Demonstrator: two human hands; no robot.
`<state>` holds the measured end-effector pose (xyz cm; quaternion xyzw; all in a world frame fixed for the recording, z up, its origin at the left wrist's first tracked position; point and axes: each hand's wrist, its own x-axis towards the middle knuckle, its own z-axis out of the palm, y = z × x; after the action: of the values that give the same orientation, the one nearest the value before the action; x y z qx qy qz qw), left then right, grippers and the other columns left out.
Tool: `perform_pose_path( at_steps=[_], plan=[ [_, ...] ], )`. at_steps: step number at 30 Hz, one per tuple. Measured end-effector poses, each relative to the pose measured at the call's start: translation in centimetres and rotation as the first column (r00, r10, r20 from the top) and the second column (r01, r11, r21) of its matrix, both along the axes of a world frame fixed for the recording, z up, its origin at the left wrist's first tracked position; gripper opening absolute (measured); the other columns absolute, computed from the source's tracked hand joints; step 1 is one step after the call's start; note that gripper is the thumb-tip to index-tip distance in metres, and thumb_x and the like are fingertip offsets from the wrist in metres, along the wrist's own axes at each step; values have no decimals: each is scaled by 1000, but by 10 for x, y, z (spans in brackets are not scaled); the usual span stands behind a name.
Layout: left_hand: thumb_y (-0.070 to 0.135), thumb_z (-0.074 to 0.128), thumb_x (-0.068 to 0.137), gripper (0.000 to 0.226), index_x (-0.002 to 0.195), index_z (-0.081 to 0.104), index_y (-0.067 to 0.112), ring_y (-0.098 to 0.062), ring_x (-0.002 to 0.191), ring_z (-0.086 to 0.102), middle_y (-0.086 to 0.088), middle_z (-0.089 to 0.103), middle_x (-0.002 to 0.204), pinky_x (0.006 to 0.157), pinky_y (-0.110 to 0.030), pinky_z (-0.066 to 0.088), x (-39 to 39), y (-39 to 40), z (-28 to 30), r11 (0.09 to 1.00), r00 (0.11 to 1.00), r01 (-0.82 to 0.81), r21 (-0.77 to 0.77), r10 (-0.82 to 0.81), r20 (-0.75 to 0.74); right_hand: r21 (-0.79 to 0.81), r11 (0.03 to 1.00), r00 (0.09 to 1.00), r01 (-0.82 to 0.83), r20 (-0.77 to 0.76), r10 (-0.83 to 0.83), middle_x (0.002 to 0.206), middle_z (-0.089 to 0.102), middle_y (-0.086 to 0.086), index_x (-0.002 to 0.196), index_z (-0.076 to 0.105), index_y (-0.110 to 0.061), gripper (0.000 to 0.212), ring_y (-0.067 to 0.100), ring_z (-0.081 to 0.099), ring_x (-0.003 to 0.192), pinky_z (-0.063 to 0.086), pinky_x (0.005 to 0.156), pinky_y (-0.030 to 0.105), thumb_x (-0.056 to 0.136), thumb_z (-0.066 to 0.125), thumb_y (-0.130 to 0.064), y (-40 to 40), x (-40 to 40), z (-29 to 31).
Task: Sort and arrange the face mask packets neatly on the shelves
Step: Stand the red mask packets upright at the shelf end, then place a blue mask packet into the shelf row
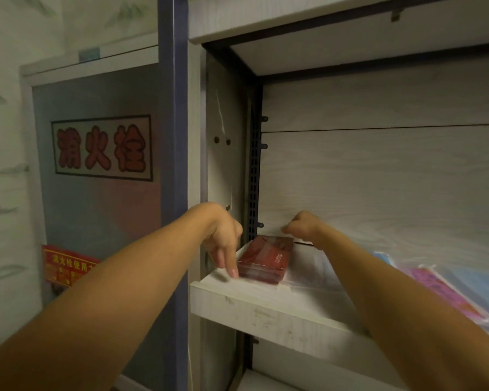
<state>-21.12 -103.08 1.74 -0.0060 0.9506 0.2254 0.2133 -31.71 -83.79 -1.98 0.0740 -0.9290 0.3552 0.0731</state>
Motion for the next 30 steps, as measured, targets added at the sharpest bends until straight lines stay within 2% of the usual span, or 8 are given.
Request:
perform_pose_path(
  at_steps=[1,5,10,13,17,23,27,30],
  plan=[
    [0,77,85,67,142,44,-7,-22,98,68,-19,57,136,91,-31,57,-1,-1,3,1000,1000,-19,17,19,-18,-10,1000,1000,26,3,-26,126,60,17,126,59,0,44,33,59,113,53,91,39,93,69,-25,2,4,5],
    [-15,53,94,49,142,43,-11,-30,104,67,-28,53,137,96,-39,56,-15,-1,7,973,970,-143,180,174,-168,-130,984,986,118,130,-101,124,55,25,122,51,2,36,37,63,93,58,70,38,92,69,-9,9,24,14],
    [4,55,102,21,122,53,-3,-28,100,68,-16,62,109,94,-44,58,-30,5,-18,911,928,-280,303,337,-157,-234,958,950,168,298,-94,104,61,27,112,50,6,28,41,72,86,60,85,50,90,68,2,9,45,-1],
    [4,61,98,13,110,59,-1,-28,104,70,-15,67,117,92,-43,59,-34,8,-25,885,927,-294,361,356,-119,-232,960,956,159,280,-91,101,67,24,98,54,5,19,37,71,87,59,85,44,90,70,0,3,55,-6],
    [-4,64,94,13,100,57,5,-25,91,65,-15,69,106,78,-34,56,-38,12,-27,897,936,-255,362,323,-142,-271,955,959,122,281,-42,105,73,23,91,53,-1,27,34,73,97,58,91,48,84,78,-8,-10,62,-12],
    [-2,64,94,17,107,55,5,-29,103,68,-17,67,111,98,-46,54,-42,10,-26,932,942,-218,289,279,-189,-319,937,972,142,226,-70,104,71,23,89,45,-4,29,34,74,92,60,88,45,87,74,-6,-4,62,-8],
    [-1,64,91,38,121,42,9,-23,75,61,-17,64,108,72,-38,59,-48,13,-16,956,914,-151,252,232,-334,-394,899,980,189,139,-144,84,60,22,83,42,-2,28,33,66,72,59,88,49,89,69,3,22,67,11],
    [-1,63,90,37,123,47,3,-22,63,55,-17,60,91,63,-35,54,-48,27,-9,962,898,-87,259,189,-398,-378,887,965,264,109,-240,81,58,21,80,42,-1,28,36,65,79,59,88,51,89,69,2,49,76,25]
  ],
)
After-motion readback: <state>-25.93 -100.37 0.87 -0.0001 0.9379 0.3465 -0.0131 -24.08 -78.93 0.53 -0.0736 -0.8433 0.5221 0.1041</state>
